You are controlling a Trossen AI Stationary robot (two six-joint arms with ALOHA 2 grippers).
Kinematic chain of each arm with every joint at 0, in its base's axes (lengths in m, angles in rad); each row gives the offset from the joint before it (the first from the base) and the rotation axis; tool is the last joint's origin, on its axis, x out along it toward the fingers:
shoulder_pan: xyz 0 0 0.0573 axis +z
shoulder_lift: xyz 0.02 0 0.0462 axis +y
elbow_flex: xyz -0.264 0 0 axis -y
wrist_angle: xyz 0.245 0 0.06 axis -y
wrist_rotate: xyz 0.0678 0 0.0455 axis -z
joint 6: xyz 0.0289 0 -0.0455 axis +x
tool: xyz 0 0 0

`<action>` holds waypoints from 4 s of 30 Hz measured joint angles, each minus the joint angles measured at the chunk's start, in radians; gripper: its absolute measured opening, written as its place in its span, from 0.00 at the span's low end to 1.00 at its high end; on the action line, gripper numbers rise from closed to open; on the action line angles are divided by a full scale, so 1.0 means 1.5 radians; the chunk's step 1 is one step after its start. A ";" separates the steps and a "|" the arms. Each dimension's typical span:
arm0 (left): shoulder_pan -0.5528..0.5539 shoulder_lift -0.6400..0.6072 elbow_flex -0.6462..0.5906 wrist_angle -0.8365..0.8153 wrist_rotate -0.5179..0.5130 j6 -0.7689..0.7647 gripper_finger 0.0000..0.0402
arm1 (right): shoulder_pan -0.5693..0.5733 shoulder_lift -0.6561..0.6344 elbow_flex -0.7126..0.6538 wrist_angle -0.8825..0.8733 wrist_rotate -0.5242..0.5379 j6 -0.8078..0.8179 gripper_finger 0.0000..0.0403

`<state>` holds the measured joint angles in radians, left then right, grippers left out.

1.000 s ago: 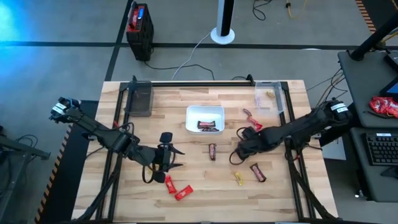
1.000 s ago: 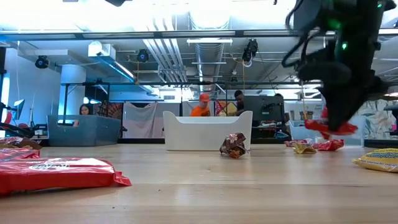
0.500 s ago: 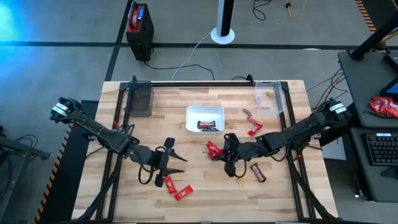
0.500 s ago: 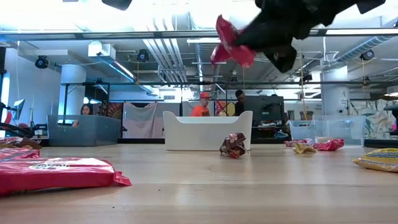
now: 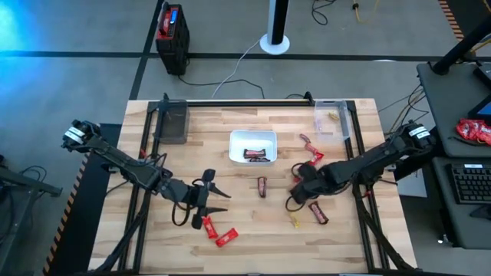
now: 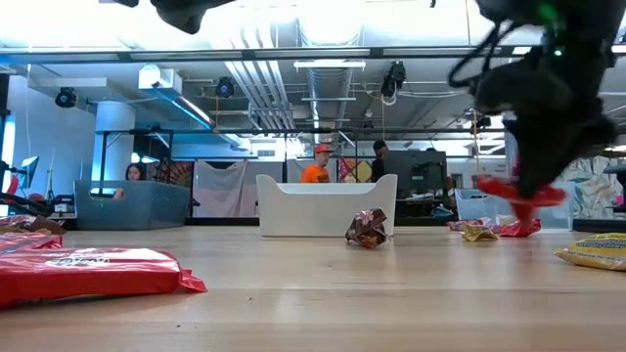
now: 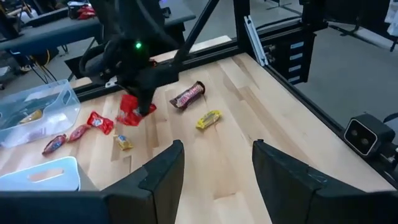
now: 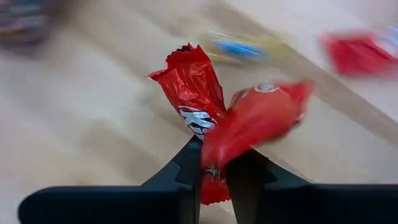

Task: Sort candy by brand, put in halloween buckets
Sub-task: Put the red chocolate bar into the black bin

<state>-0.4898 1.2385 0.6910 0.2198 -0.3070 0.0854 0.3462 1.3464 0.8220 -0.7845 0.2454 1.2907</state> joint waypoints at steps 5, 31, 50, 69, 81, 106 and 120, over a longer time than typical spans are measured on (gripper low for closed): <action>0.006 0.000 0.000 0.003 -0.001 0.003 0.43 | 0.001 0.000 0.002 -0.076 -0.021 0.089 0.25; 0.024 0.001 0.000 0.001 0.000 0.008 0.43 | -0.031 0.111 -0.014 -0.077 -0.005 -0.220 0.40; 0.024 0.001 0.000 0.004 0.002 0.010 0.43 | -0.028 0.069 -0.002 -0.005 -0.008 -0.233 0.07; 0.033 0.089 0.000 0.177 -0.125 0.062 0.43 | -0.018 0.060 0.005 0.734 0.024 -0.721 0.07; 0.061 0.121 0.001 0.220 -0.063 0.057 0.43 | -0.019 0.145 0.062 0.831 0.049 -0.859 0.07; 0.062 0.111 0.001 0.217 -0.102 0.060 0.10 | -0.029 0.182 0.146 0.743 0.064 -0.848 0.23; 0.159 -0.127 0.001 -0.261 -0.491 -0.044 0.08 | -0.044 0.111 0.146 0.600 0.186 -0.739 0.48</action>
<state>-0.2518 1.0487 0.6918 -0.1717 -1.0435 0.0191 0.2802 1.5127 1.0405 0.1162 0.5247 0.1821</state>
